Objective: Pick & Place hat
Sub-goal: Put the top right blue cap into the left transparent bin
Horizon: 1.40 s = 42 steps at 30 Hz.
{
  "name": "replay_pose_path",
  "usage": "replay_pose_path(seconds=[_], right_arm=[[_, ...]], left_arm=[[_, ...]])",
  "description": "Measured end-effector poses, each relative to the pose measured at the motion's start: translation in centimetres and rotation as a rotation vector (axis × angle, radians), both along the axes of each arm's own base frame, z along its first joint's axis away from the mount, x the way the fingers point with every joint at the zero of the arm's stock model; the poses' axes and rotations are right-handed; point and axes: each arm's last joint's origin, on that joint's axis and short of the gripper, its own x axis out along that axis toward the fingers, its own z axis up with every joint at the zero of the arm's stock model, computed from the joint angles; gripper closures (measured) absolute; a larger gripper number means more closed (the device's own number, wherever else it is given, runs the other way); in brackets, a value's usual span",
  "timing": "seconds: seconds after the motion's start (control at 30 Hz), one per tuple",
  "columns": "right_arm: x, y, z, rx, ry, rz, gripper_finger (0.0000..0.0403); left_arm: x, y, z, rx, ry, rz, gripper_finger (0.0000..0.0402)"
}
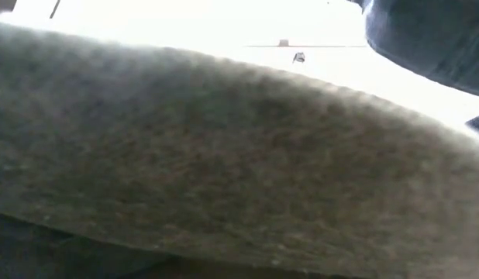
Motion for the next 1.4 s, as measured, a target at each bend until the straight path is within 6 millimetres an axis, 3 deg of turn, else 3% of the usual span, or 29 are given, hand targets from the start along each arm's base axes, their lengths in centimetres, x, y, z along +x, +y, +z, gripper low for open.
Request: replay_pose_path(seconds=[0.07,0.4,0.53,0.73,0.83,0.93,1.1,1.3,1.4], right_arm=[[0.1,-0.1,0.0,0.01,0.012,-0.006,0.0383],[-0.6,-0.6,-0.9,0.06,0.217,-0.008,0.0316],[-1.8,-1.1,-0.6,0.064,0.27,-0.062,0.0297],[-4.9,-2.6,-1.5,-0.011,0.482,-0.235,0.029],[-6.1,-3.4,-1.6,-0.061,0.522,-0.344,0.0292],[-6.9,-4.4,-1.4,-0.093,0.5,-0.481,0.0295],[-8.7,-6.0,-1.7,-0.118,0.564,-0.725,0.0303],[-10.0,-7.0,-0.5,-0.136,0.391,-0.901,0.0309],[-10.4,-7.2,-0.8,-0.086,0.444,-0.932,0.031]], left_arm=[[-0.1,0.1,-0.1,-0.003,0.022,-0.012,0.0389],[-2.2,0.1,1.4,0.038,0.112,-0.053,0.0395],[-3.8,-0.2,4.3,0.142,0.1,-0.037,0.0395],[-7.2,-1.6,11.1,0.5,-0.176,0.066,0.0395],[-8.4,-2.2,12.8,0.63,-0.247,0.106,0.0395],[-8.7,-3.0,12.8,0.72,-0.27,0.111,0.0393],[-8.3,-4.6,10.5,1.019,-0.23,0.122,0.0392],[-8.5,-5.4,8.7,1.094,-0.182,0.047,0.0393],[-8.0,-5.7,6.7,1.219,-0.159,-0.031,0.0393]])
